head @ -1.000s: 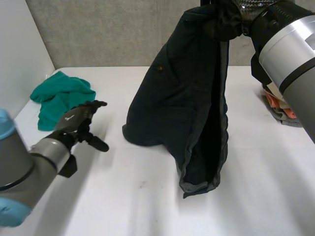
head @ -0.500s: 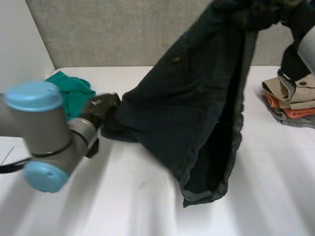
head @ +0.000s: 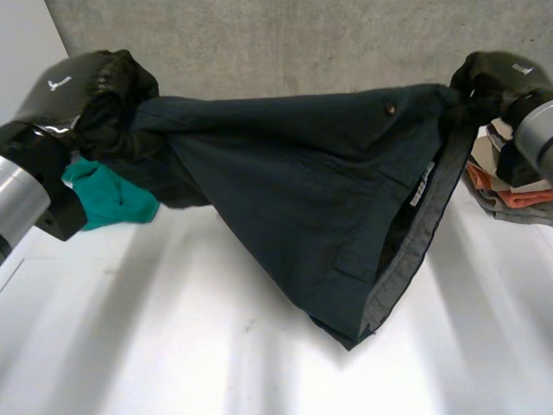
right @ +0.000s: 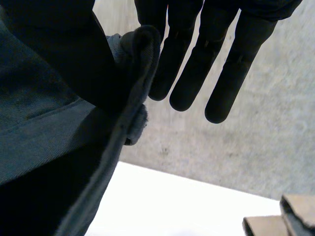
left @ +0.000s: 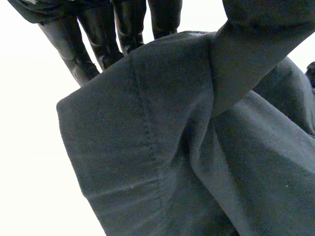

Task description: Fold the laundry.

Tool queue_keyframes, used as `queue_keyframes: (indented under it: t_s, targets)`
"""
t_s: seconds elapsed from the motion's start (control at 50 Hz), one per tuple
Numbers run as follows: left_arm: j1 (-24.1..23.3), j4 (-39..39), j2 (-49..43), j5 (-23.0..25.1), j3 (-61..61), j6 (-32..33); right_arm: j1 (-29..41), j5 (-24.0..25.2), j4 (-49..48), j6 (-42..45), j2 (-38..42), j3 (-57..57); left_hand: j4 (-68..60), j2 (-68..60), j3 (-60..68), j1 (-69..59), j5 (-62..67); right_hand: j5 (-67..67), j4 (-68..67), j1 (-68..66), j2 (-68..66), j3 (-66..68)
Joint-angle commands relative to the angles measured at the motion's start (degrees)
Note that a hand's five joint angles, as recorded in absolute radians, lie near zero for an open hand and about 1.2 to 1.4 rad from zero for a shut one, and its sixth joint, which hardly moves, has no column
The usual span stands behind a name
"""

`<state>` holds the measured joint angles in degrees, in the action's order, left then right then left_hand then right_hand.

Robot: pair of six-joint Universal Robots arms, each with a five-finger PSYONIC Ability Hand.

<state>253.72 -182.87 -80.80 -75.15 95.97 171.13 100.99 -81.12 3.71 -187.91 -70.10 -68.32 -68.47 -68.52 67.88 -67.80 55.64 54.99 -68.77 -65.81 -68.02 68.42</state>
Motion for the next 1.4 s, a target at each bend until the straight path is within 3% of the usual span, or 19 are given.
queue_keyframes:
  t_s: [0.02,0.06,0.08,0.1,0.14,0.24,0.32,0.42,0.5,0.58,0.7,0.86,1.12,1.22,1.28,1.36,1.4]
  targets:
    - [-2.52,-1.26,-14.18,-0.26,-0.44,0.43,1.84,-2.28,-0.64,4.48,12.08,6.88,-11.53,-11.48,12.12,-12.2,14.36,15.01,-11.23,-14.19,-11.98,11.58]
    - [-3.49,-1.08,-17.27,-0.18,-0.35,0.52,2.54,-2.63,0.24,7.99,16.12,8.72,-11.53,-11.48,12.12,-12.2,14.36,10.16,-6.38,-9.34,-7.13,6.73]
    - [-4.02,-1.08,-18.68,-0.17,-0.44,0.6,2.98,-2.72,0.68,9.31,17.53,9.42,-11.53,-11.48,12.12,-12.2,14.36,-5.04,8.83,5.86,8.07,-8.47]
    - [-5.07,-0.82,-21.31,-0.52,-0.52,0.78,3.77,-2.98,1.9,12.45,19.63,10.56,-11.53,-11.48,12.12,-12.2,14.36,-35.84,39.62,36.65,38.86,-39.27]
    - [-5.69,-0.47,-23.61,-0.61,-0.7,1.04,4.39,-3.34,3.14,15.46,21.23,11.8,-11.53,-11.48,12.12,-12.2,14.36,-54.99,58.77,55.81,58.02,-58.42]
    - [-4.55,0.23,-27.05,-1.06,-1.32,1.4,5.27,-7.2,8.41,19.6,18.87,13.12,-11.53,-11.48,12.12,-12.2,14.36,-54.99,58.77,55.81,58.02,-58.42]
    - [-3.67,0.5,-24.95,-0.88,-0.09,1.57,5.7,-9.93,11.49,20.48,11.15,9.62,-11.53,-11.48,12.12,-12.2,14.36,-54.99,58.77,55.81,58.02,-58.42]
    - [-3.41,0.5,-20.46,-0.18,1.67,2.01,7.72,-6.87,14.65,20.83,0.42,1.28,-11.53,-11.48,12.12,-12.2,14.36,-51.64,55.43,52.46,54.67,-55.08]
    - [-3.41,0.41,-16.42,0.18,2.81,2.01,10.01,-3.78,17.82,19.87,-1.27,-4.97,-11.53,-11.48,12.12,-12.2,14.36,-44.23,48.02,45.05,47.26,-47.66]
    - [-3.84,0.5,-13.34,0.35,3.25,1.75,12.21,-2.9,19.05,16.8,-1.44,-11.39,-11.53,-11.48,12.12,-12.2,14.36,-28.26,32.04,29.07,31.28,-31.69]
    - [-5.07,0.41,-11.23,0.18,3.61,2.1,14.41,-3.34,9.67,11.7,1.54,-16.58,-11.53,-11.48,12.12,-12.2,14.36,-30.76,34.54,31.57,33.79,-34.19]
    - [-5.16,0.59,-10.61,0.35,3.34,2.28,17.22,-8.69,-6.15,12.48,11.55,-15.54,-11.53,-11.48,12.12,-12.2,14.36,-41.35,45.13,42.17,44.38,-44.78]
    - [-5.52,0.23,-12.72,0.0,2.55,2.45,19.77,-13.45,-9.16,13.1,22.28,-8.33,-11.53,-11.48,12.12,-12.2,14.36,-40.19,43.97,41.01,43.22,-43.62]
    - [-5.52,0.5,-13.6,-0.09,1.85,2.45,20.56,-13.45,-9.42,13.19,24.13,-6.92,-11.53,-11.48,12.12,-12.2,14.36,-25.1,28.88,25.91,28.13,-28.53]
    - [-5.25,0.59,-13.77,-0.17,1.32,2.45,20.82,-13.53,-10.21,13.54,24.57,-6.39,-11.53,-11.48,12.12,-12.2,14.36,13.18,-9.4,-12.36,-10.15,9.75]
    - [-4.9,0.76,-13.42,-0.61,0.71,2.36,20.65,-13.62,-10.04,14.24,22.21,-7.53,-11.53,-11.48,12.12,-12.2,14.36,15.01,-11.23,-14.19,-11.98,11.58]
    - [-4.29,0.85,-12.99,-1.05,0.01,2.54,20.13,-13.19,-9.34,14.42,16.97,-9.63,-11.53,-11.48,12.12,-12.2,14.36,15.01,-11.23,-14.19,-11.98,11.58]
